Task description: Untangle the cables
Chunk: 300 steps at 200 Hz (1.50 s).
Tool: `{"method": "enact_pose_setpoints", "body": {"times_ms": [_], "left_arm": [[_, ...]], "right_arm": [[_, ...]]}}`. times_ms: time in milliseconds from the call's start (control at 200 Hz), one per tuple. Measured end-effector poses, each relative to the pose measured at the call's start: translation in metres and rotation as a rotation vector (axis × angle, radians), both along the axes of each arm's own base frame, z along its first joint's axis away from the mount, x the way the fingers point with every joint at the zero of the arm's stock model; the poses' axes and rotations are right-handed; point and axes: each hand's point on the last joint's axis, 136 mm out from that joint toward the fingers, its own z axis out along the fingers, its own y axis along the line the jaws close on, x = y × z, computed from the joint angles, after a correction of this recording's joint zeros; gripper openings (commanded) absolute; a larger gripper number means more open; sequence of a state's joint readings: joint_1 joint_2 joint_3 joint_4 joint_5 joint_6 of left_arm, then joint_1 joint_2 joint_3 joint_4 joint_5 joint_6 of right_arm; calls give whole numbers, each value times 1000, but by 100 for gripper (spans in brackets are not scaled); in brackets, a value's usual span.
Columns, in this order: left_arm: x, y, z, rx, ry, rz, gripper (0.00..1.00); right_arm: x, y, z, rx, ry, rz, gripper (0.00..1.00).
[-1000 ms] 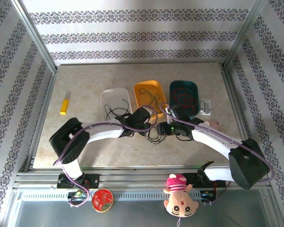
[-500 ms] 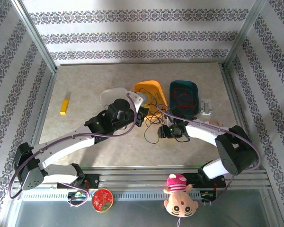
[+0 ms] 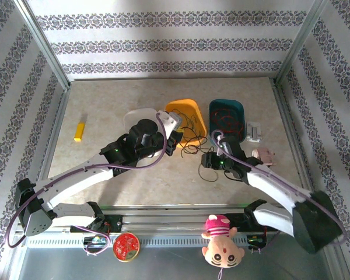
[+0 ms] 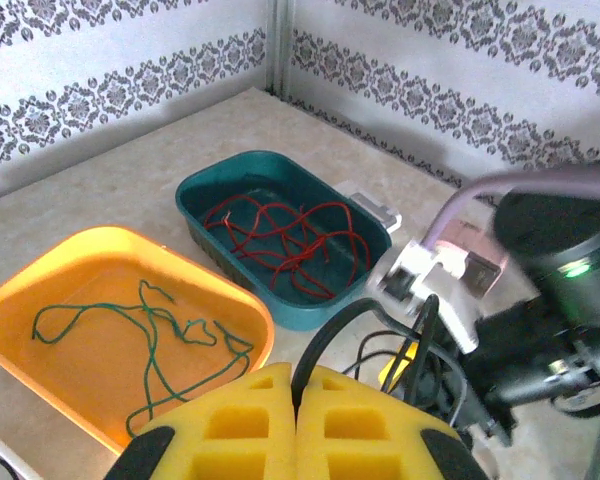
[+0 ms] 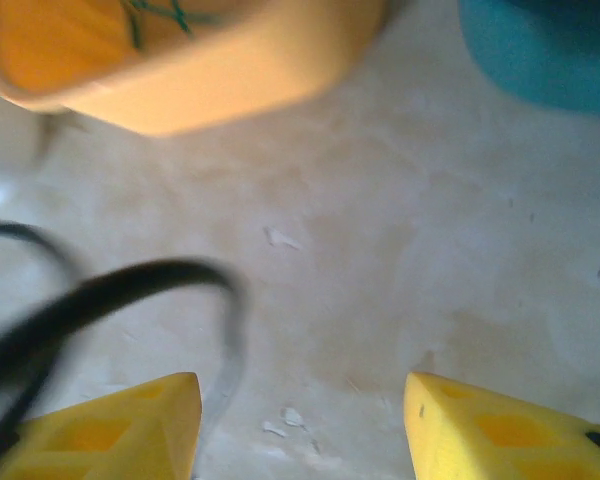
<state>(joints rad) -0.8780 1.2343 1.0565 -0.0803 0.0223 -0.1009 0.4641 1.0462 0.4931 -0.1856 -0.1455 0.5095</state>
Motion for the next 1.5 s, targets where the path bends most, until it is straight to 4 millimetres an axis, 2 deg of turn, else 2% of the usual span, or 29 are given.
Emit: {"method": "enact_pose_setpoints", "body": {"times_ms": [210,405,765,1029,1174,1274,1369,1499], "left_arm": [[-1,-1,-9,29,13,-9,0],[-1,-7,-25,59,50,-32,0],[-3,-10,-26,59,59,-49,0],[2,-4,-21,60,32,-3,0],[19,20,-3,57,-38,163,0],[36,44,-1,56,-45,293,0],[59,77,-12,41,-4,423,0],[82,127,-44,44,73,588,0]], "right_arm": [[3,0,51,82,-183,4,57],[3,3,63,110,-221,13,57],[5,14,46,114,-143,55,56],[8,17,12,37,-16,52,56],[8,10,5,-1,0,26,56],[8,7,4,-16,0,13,56],[8,5,4,-21,0,10,56],[7,5,5,-25,-2,16,56]]}}
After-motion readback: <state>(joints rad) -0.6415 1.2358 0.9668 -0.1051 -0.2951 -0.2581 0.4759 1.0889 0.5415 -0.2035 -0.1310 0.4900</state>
